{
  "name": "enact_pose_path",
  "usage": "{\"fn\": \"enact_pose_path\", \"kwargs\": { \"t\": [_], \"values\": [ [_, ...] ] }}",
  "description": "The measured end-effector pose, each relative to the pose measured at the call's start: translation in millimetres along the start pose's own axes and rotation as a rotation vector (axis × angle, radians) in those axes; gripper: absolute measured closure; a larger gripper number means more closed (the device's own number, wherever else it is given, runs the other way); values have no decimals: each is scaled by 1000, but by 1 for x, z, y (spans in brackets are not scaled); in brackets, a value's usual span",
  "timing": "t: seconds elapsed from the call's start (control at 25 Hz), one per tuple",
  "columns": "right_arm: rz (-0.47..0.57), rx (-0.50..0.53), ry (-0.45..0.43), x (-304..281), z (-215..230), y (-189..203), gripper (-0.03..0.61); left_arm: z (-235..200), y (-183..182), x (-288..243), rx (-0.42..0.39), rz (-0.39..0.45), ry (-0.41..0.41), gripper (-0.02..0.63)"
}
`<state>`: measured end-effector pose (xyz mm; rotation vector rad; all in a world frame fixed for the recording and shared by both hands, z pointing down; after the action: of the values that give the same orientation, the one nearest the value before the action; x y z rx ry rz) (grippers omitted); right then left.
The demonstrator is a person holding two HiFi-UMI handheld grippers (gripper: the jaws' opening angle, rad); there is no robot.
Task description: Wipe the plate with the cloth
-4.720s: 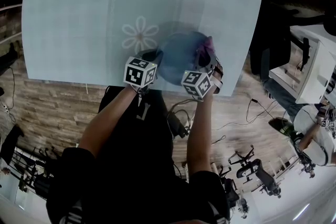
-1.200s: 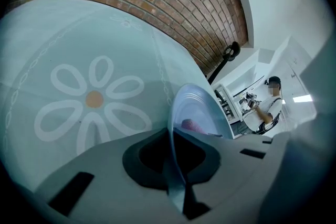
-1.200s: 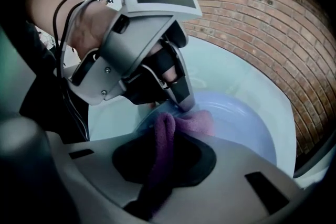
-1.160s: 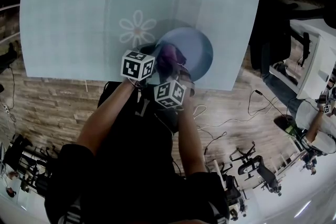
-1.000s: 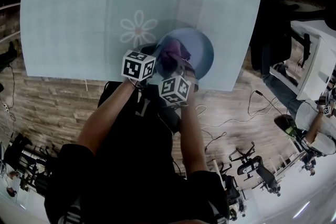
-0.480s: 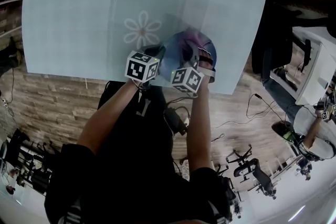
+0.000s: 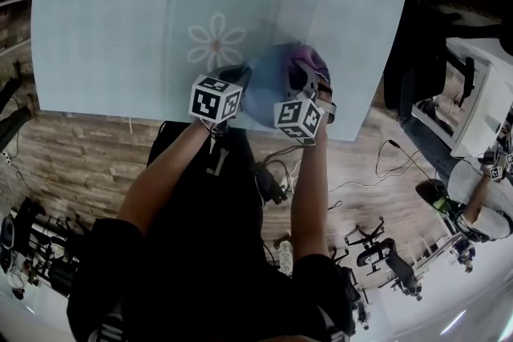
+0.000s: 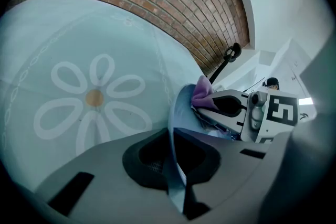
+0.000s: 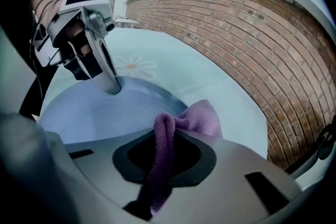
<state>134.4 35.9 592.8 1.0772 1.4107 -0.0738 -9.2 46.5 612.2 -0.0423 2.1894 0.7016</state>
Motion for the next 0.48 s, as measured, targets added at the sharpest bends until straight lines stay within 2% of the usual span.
{"fn": "enact_pose_path", "kwargs": {
  "t": [0.48],
  "values": [
    [25,-43,-85,13,-41,5,512,-2,2,1,22,14,-8,571]
  ]
}}
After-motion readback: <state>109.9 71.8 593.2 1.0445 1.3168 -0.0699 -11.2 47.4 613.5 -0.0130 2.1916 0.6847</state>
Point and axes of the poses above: the fingertips, and each gripper's own axes: x backward along the fingers, z to its right, y out of its underside, the point moved 6 cm from there along x, backward along the fingers, and after that the axes turned 13 degrees about -x, right-handed, at the moved point
